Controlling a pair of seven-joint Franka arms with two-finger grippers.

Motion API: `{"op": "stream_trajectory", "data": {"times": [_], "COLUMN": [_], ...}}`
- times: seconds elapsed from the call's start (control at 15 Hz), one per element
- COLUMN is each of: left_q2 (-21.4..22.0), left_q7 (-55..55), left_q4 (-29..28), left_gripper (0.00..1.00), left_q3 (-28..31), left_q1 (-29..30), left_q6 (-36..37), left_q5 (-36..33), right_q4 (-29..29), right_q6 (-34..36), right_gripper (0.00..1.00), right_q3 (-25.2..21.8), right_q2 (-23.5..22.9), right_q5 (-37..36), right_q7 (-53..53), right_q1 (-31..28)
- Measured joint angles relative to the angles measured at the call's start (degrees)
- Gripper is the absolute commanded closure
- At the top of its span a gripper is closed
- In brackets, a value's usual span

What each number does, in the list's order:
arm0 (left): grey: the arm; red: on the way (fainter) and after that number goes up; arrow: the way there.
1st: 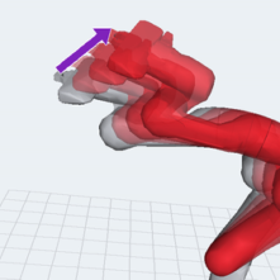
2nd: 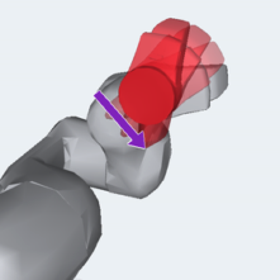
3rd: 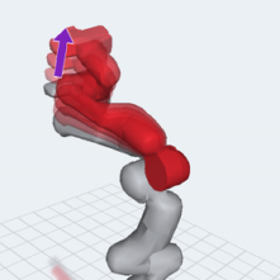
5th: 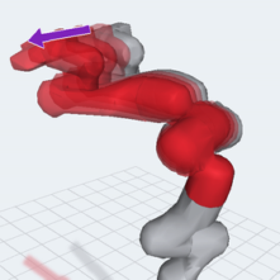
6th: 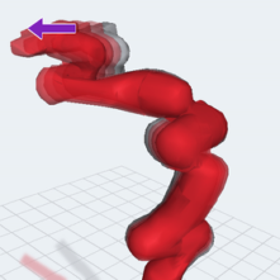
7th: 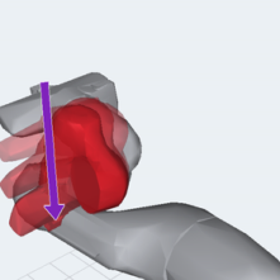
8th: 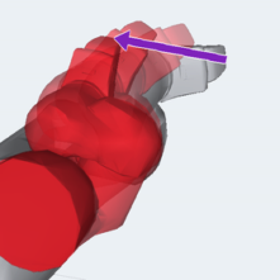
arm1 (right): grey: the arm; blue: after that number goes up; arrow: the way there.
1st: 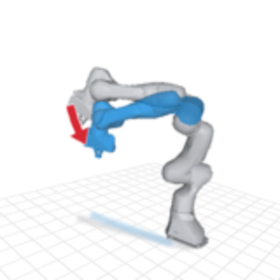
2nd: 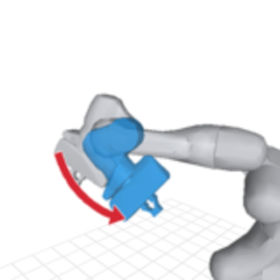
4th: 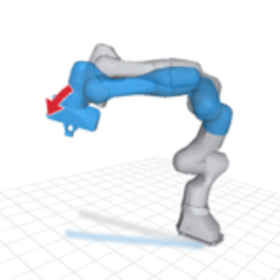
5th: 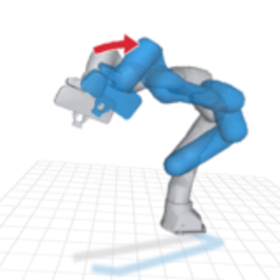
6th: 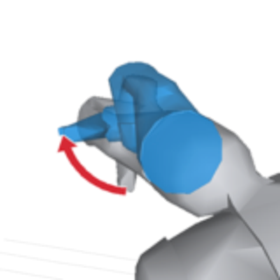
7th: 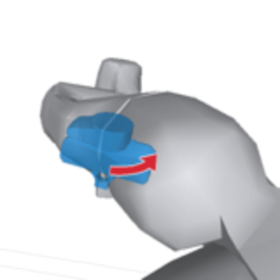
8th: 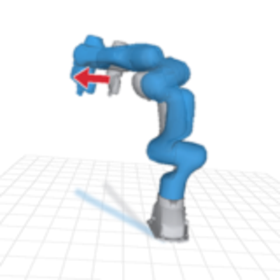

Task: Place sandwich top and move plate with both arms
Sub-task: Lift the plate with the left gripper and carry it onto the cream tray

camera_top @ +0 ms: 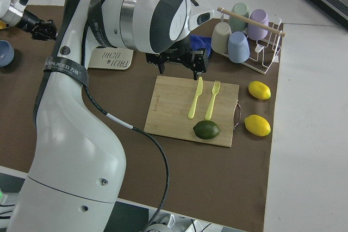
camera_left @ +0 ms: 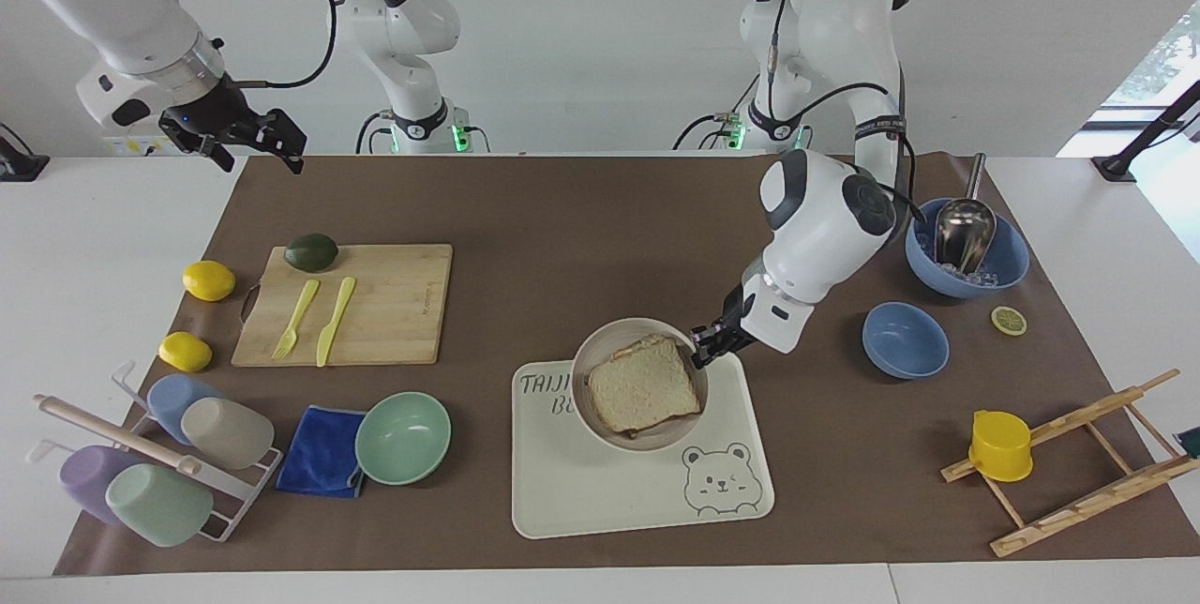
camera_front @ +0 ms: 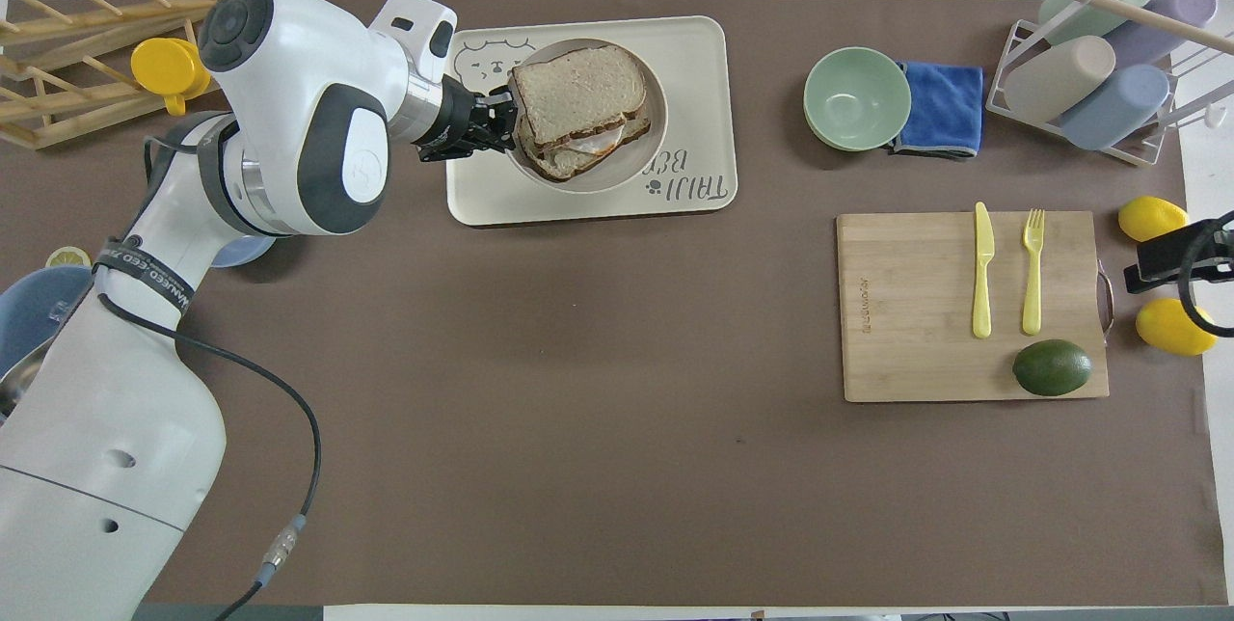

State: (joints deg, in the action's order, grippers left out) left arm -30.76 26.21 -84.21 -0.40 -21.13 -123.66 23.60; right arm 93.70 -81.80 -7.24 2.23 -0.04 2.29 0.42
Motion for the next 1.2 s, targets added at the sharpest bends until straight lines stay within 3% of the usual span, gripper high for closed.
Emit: {"op": "stream_trajectory", "data": {"times": [0.33, 0.87, 0.93, 1.0, 1.13, 1.2], "left_q2": [-6.4, -6.9, -6.9, -6.8, -6.6, -6.5], "left_q7": [0.3, 0.5, 0.5, 0.4, 0.4, 0.4], "left_q4": [3.6, -0.1, -0.2, -0.3, -0.3, -0.4], "left_gripper": [1.00, 1.00, 0.80, 0.46, 0.12, 0.00], "left_q3": [1.5, 1.4, 1.4, 1.4, 1.4, 1.4], "left_q1": [0.1, -1.8, -1.8, -1.8, -1.8, -1.8], "left_q6": [-4.0, -9.4, -9.4, -9.4, -9.4, -9.3], "left_q5": [0.0, -0.4, -0.4, -0.4, -0.4, -0.6], "right_q4": [0.0, 0.0, 0.0, 0.0, 0.0, 0.0], "right_q6": [0.0, 0.0, 0.0, 0.0, 0.0, 0.0], "right_gripper": [0.00, 0.00, 0.00, 0.00, 0.00, 0.00], "right_q3": [0.0, 0.0, 0.0, 0.0, 0.0, 0.0], "right_q2": [0.0, 0.0, 0.0, 0.0, 0.0, 0.0], "right_q5": [0.0, 0.0, 0.0, 0.0, 0.0, 0.0], "right_q7": [0.0, 0.0, 0.0, 0.0, 0.0, 0.0], "right_q1": [0.0, 0.0, 0.0, 0.0, 0.0, 0.0]}}
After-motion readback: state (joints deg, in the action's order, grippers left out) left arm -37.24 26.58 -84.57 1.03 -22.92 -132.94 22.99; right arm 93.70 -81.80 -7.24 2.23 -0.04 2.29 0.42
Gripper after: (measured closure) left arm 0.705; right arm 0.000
